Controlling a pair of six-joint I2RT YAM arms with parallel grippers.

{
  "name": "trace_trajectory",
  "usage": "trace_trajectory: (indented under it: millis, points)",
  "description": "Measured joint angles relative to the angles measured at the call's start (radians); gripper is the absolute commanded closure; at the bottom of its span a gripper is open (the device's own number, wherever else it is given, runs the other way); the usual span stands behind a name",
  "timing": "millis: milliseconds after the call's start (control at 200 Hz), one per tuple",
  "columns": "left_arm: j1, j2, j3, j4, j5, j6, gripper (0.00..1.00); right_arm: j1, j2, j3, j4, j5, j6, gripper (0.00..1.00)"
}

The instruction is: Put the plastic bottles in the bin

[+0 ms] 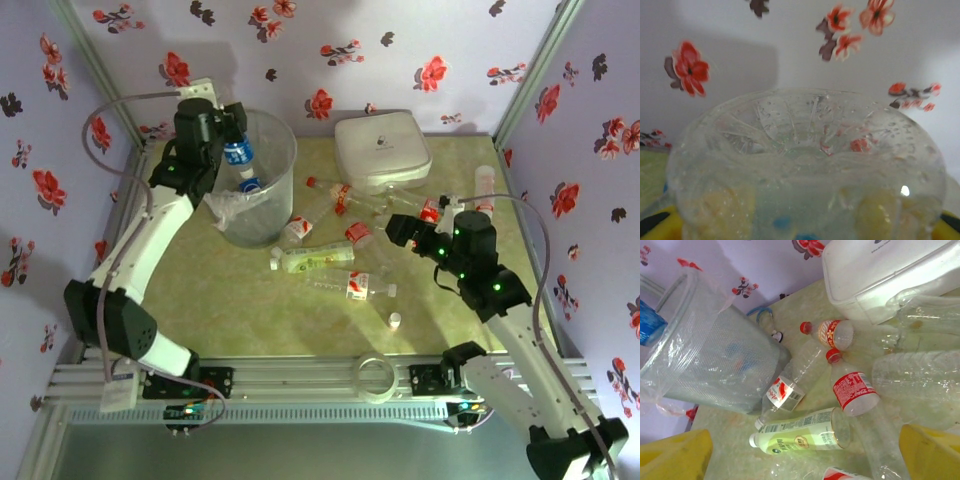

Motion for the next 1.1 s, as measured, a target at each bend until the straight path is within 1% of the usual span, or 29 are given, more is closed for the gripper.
trace_trajectory:
  millis: [150, 260, 370, 555, 720, 820, 985, 1100]
  points:
    - [0.000, 0.061, -0.027, -0.002, 0.006, -0.002, 0.52, -0.018, -0.011, -0.002, -0.006, 0.000, 0.008, 0.04]
    - [0.000, 0.075, -0.050, -0.011, 0.023, -0.013, 0.43, -0.034, -0.014, -0.004, -0.024, 0.007, 0.008, 0.03]
    - [0.000, 0.077, -0.056, -0.013, 0.040, -0.028, 0.30, -0.069, -0.002, -0.003, -0.064, 0.059, 0.027, 0.03]
    - [0.000, 0.077, -0.067, -0.017, 0.054, -0.048, 0.19, -0.165, 0.082, -0.016, -0.121, 0.146, 0.064, 0.01]
    - [0.000, 0.076, -0.077, -0.051, 0.058, -0.046, 0.18, -0.224, 0.133, -0.024, -0.145, 0.195, 0.075, 0.01]
    - [0.000, 0.068, -0.077, -0.075, 0.061, -0.043, 0.17, -0.269, 0.176, -0.002, -0.176, 0.231, 0.051, 0.01]
    - [0.000, 0.026, -0.074, -0.119, 0.063, -0.030, 0.17, -0.368, 0.310, 0.104, -0.215, 0.288, -0.032, 0.01]
    - [0.000, -0.034, -0.073, -0.154, 0.071, -0.020, 0.17, -0.464, 0.414, 0.155, -0.200, 0.315, -0.079, 0.01]
